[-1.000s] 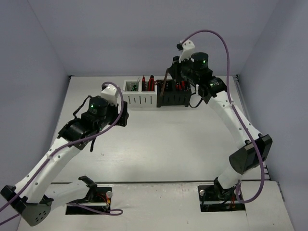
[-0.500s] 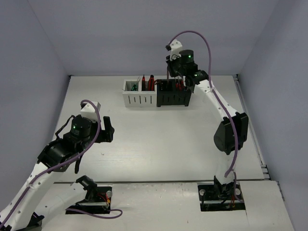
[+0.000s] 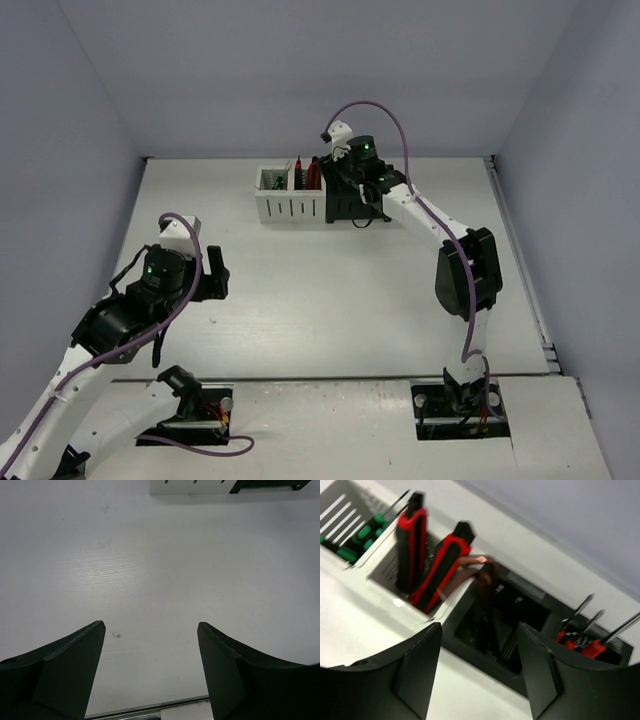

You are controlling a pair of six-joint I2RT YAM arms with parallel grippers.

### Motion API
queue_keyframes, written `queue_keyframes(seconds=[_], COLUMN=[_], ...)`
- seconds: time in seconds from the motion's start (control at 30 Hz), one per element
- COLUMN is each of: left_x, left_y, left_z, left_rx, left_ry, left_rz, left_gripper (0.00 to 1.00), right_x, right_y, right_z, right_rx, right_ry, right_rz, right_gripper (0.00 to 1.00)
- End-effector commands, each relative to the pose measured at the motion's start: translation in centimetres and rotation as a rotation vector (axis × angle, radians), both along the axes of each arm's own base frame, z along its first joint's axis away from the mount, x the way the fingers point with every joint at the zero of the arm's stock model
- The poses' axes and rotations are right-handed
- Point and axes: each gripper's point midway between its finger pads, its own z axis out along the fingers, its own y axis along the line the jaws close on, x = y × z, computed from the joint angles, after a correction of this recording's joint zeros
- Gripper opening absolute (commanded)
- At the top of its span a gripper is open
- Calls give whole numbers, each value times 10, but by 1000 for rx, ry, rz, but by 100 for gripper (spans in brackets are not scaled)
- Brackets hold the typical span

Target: Sort the tools into containers

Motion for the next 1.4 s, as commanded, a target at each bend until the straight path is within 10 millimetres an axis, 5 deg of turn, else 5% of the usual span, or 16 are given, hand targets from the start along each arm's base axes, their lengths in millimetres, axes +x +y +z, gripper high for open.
queue_keyframes(seconds=[0.0, 0.1, 0.23, 0.33, 0.4, 0.5, 0.73, 0.97, 1.37], left_x=[9, 11, 13, 11, 9, 5, -2, 4, 15], left_y=[12, 20, 34, 46, 50, 64, 80, 77, 65], left_z=[27, 33, 50, 68, 77, 91, 101, 99, 98], left_rx=[-10, 8, 33, 42, 47, 82, 115, 123, 109], left_ry=[-68, -81, -126, -182, -206, -253, -297, -283, -259], left_rz=[90, 132, 188, 227, 232, 263, 304, 308, 300], left_gripper=[71, 72, 74, 75, 76, 77, 77, 78, 78], right_x=[-21, -38, -72, -115, -141, -201, -273, -287, -275], right_y=[2, -17, -71, -119, -135, -178, -229, -246, -234], right_z=[112, 143, 177, 194, 201, 224, 213, 197, 200], right_rx=[170, 217, 268, 285, 301, 360, 469, 492, 488], right_ry=[-191, -229, -282, -335, -356, -440, -507, -492, -459], right_rz=[-17, -63, -201, -308, -330, -418, -555, -638, -606], right_gripper=[70, 81, 97, 100, 100, 100, 100, 100, 100])
